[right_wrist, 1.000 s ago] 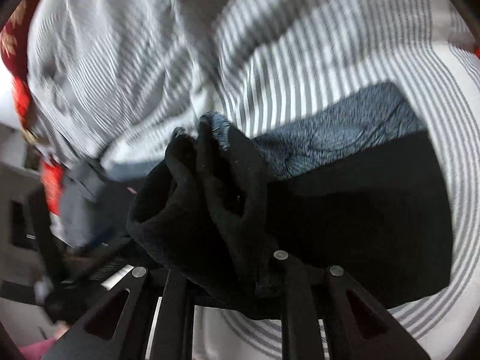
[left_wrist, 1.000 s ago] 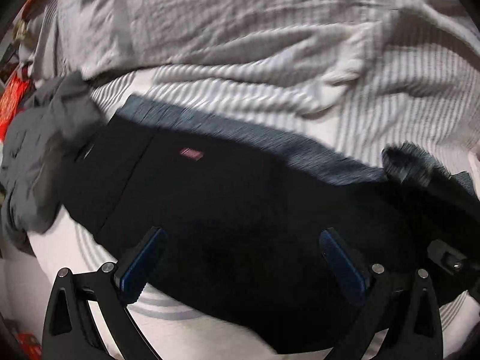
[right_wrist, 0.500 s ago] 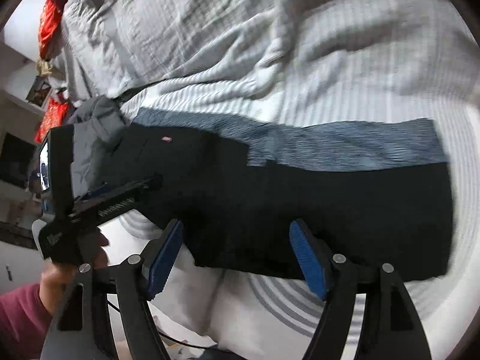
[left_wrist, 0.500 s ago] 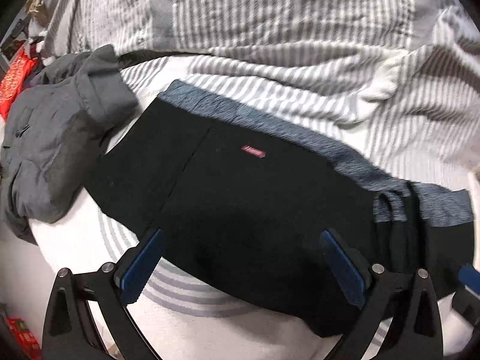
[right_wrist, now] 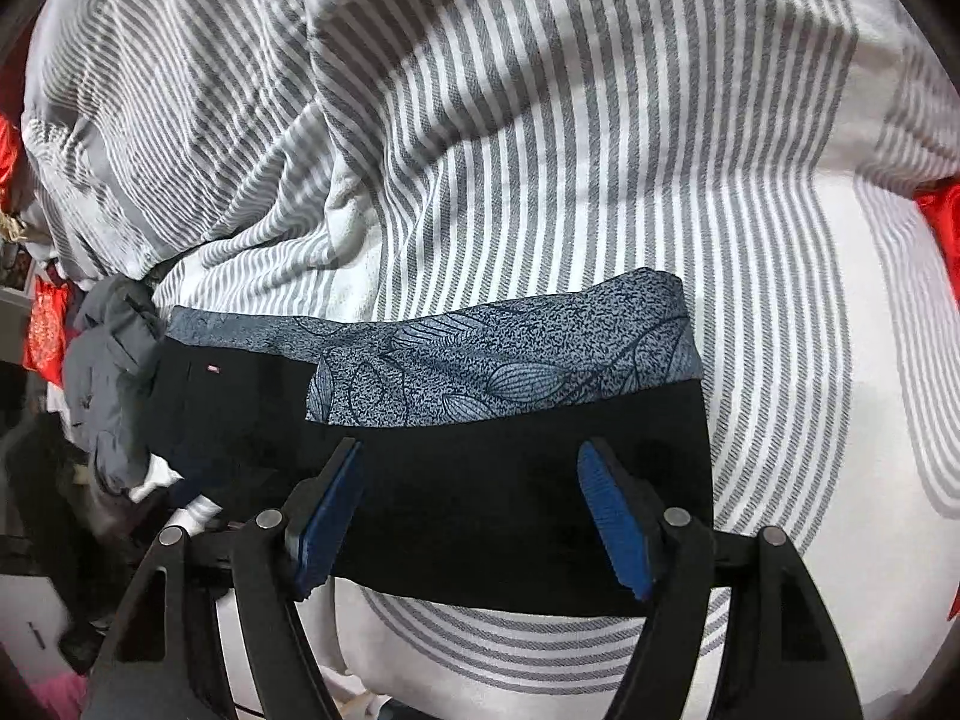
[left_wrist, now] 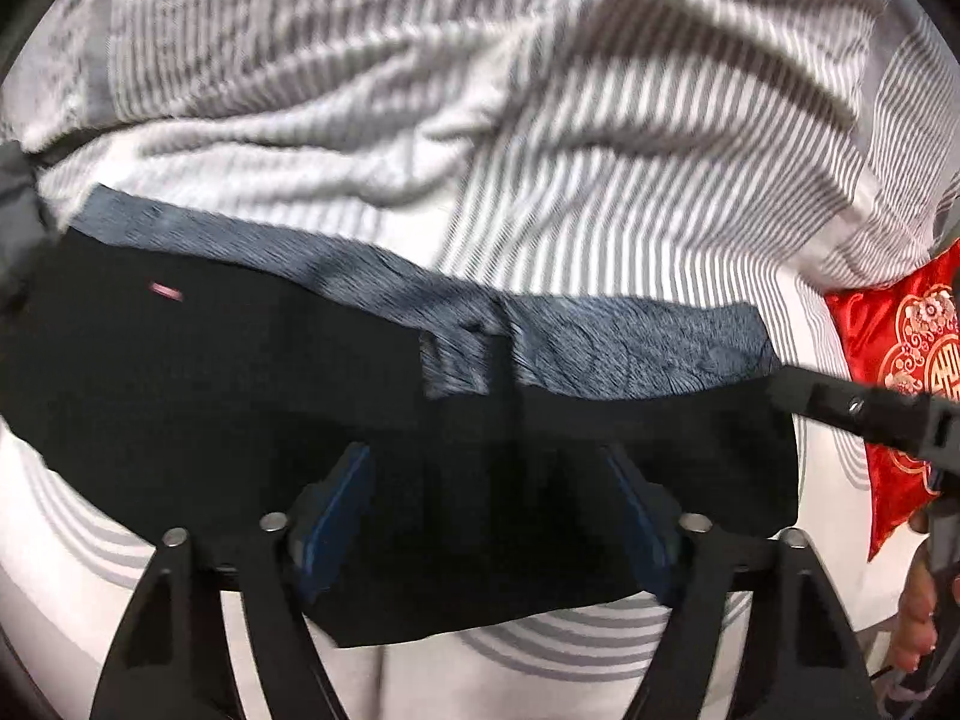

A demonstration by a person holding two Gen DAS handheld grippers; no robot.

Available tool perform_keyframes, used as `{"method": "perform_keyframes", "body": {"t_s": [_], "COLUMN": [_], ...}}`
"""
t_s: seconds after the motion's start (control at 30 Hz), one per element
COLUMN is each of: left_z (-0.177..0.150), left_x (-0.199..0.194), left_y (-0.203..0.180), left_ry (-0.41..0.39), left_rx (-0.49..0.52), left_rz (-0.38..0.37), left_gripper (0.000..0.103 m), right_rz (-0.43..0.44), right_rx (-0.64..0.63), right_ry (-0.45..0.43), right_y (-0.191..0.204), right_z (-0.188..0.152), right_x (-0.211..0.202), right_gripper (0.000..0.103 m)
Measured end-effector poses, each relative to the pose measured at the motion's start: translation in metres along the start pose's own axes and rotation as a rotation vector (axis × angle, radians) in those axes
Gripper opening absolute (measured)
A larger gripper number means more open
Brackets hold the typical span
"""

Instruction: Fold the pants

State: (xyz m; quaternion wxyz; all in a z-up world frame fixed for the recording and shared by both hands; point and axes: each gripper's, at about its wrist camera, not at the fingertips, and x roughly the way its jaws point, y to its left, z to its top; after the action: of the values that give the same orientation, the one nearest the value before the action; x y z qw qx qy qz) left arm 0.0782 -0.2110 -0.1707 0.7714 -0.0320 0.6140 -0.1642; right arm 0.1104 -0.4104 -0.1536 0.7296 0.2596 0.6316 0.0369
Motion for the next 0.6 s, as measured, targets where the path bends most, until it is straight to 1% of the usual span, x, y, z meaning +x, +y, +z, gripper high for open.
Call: {"method": "perform_keyframes", "body": {"t_s": [0.03,0.13,0.17,0.23,0.3,0.33,0.37,0.43,0.5,0.53,0.6], "left_z": [0.0,-0.004,-0.007,-0.014,-0.021,-0.023,-0.024,-0.028,-0.032,-0.033,-0.036], "left_x": [0.006,0.019,0.025,0.028,0.028,0.027,0.025,0.022,0.021,0.021,0.02], "left_y": [-0.003,-0.012,-0.017,-0.023,-0.026,-0.027,-0.026,-0.024,-0.024,-0.025,-0.024], "left_ry": [0.019,0.048,0.064,0.059,0.042,0.034,0.026,0.019,0.01,0.006,0.001], "left_rx": [-0.006,-0.006,0.011,0.029,0.036,0.028,0.014,-0.016,-0.038,-0.045,-0.065], "left_rz": [-0.007,-0.013,-0.001,0.032,0.048,0.05,0.051,0.053,0.06,0.062,0.064], "left_gripper": [0.06,0.039,0.029,0.029,0.028,0.028,0.028,0.028,0.028,0.028,0.028], "right_rz": [0.006,0.027,0.041,0.064,0.072,0.066,0.056,0.041,0.021,0.006,-0.037], "right_rx": [-0.021,-0.093,-0.122,-0.182,-0.281,-0.336,-0.42,-0.517,-0.627,-0.676,-0.755], "right_ry": [0.013,0.051,0.07,0.111,0.171,0.201,0.252,0.333,0.441,0.477,0.519], "right_y": [0.001,0.01,0.016,0.031,0.055,0.068,0.087,0.11,0.137,0.148,0.161], "right_z": [0.005,0.022,0.03,0.045,0.062,0.069,0.075,0.076,0.071,0.066,0.057], "right_x": [0.001,0.008,0.012,0.021,0.036,0.045,0.061,0.086,0.12,0.134,0.156], "right_gripper": [0.075,0.075,0.075,0.072,0.065,0.058,0.052,0.046,0.045,0.045,0.045]}}
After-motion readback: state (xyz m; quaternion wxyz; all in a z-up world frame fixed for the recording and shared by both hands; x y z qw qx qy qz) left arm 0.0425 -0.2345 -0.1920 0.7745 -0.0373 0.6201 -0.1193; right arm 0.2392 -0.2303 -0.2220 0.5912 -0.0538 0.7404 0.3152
